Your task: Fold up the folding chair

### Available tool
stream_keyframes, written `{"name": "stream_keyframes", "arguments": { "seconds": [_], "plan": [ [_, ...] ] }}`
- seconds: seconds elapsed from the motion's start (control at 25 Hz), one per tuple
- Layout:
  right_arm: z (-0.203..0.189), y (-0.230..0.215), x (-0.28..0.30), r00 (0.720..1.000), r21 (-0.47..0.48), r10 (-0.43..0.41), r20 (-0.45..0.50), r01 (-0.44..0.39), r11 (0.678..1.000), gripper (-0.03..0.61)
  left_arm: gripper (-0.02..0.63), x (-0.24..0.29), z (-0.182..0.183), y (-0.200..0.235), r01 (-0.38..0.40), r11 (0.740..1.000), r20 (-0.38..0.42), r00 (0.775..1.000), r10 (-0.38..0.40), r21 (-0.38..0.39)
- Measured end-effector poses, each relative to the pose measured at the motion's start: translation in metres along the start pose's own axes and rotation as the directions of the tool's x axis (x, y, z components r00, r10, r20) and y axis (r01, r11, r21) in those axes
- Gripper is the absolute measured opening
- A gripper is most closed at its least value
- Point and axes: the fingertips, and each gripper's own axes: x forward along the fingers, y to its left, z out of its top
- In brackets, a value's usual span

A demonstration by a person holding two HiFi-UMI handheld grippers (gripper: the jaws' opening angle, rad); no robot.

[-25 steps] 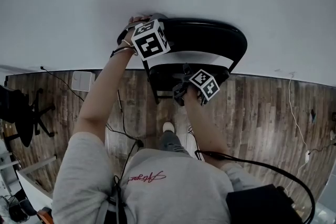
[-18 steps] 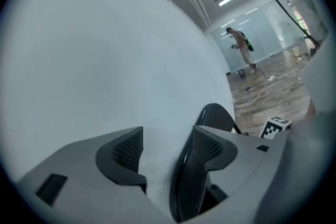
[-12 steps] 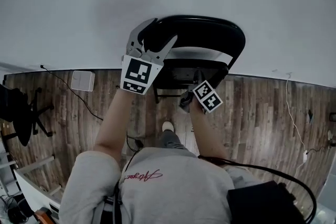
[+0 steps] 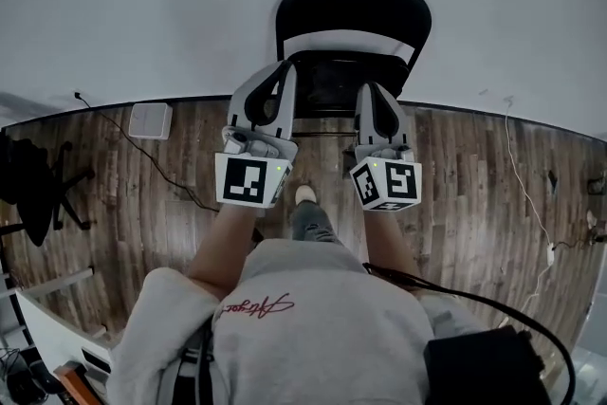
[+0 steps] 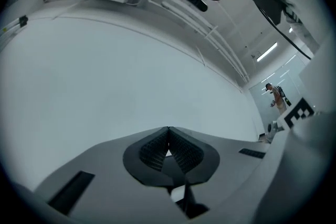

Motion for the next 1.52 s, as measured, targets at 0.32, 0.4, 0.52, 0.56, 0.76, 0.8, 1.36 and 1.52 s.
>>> {"name": "stream_keyframes", "arguments": {
  "seconds": [0.32, 0.4, 0.52, 0.56, 0.76, 0.8, 1.36, 1.52],
  "plan": [
    [0.059, 0.12, -0.136, 0.996, -0.14, 0.077, 0.048, -0.07, 0.988, 0.023, 0.015, -0.146, 0.047, -0.067, 0.063, 0.997, -0.068, 0.996, -0.059, 0.048],
    [0.066, 0.136, -0.16, 0.995, -0.154, 0.087, 0.052, -0.078, 0.985, 0.023, 0.015, -0.171, 0.055, -0.079, 0.064, 0.997, -0.082, 0.995, -0.061, 0.031],
    [0.074, 0.151, -0.185, 0.993, -0.166, 0.108, 0.051, -0.098, 0.981, 0.023, 0.015, -0.196, 0.069, -0.096, 0.064, 0.998, -0.076, 0.995, -0.063, 0.016],
    [0.075, 0.154, -0.192, 0.993, -0.173, 0.111, 0.049, -0.101, 0.98, 0.023, 0.015, -0.201, 0.073, -0.102, 0.068, 0.997, -0.078, 0.995, -0.066, 0.022],
    [0.082, 0.163, -0.221, 0.99, -0.207, 0.137, 0.034, -0.128, 0.97, 0.023, 0.015, -0.22, 0.087, -0.13, 0.062, 0.997, -0.084, 0.995, -0.058, 0.047],
    [0.083, 0.163, -0.226, 0.989, -0.205, 0.143, 0.035, -0.133, 0.97, 0.023, 0.015, -0.223, 0.089, -0.135, 0.061, 0.997, -0.086, 0.995, -0.057, 0.048],
    [0.087, 0.161, -0.258, 0.987, -0.194, 0.154, 0.036, -0.144, 0.97, 0.023, 0.015, -0.24, 0.096, -0.156, 0.021, 0.999, -0.095, 0.995, -0.018, 0.038],
    [0.087, 0.162, -0.261, 0.987, -0.192, 0.157, 0.036, -0.147, 0.97, 0.023, 0.015, -0.241, 0.096, -0.161, 0.041, 0.999, -0.099, 0.994, -0.039, 0.021]
  ]
}}
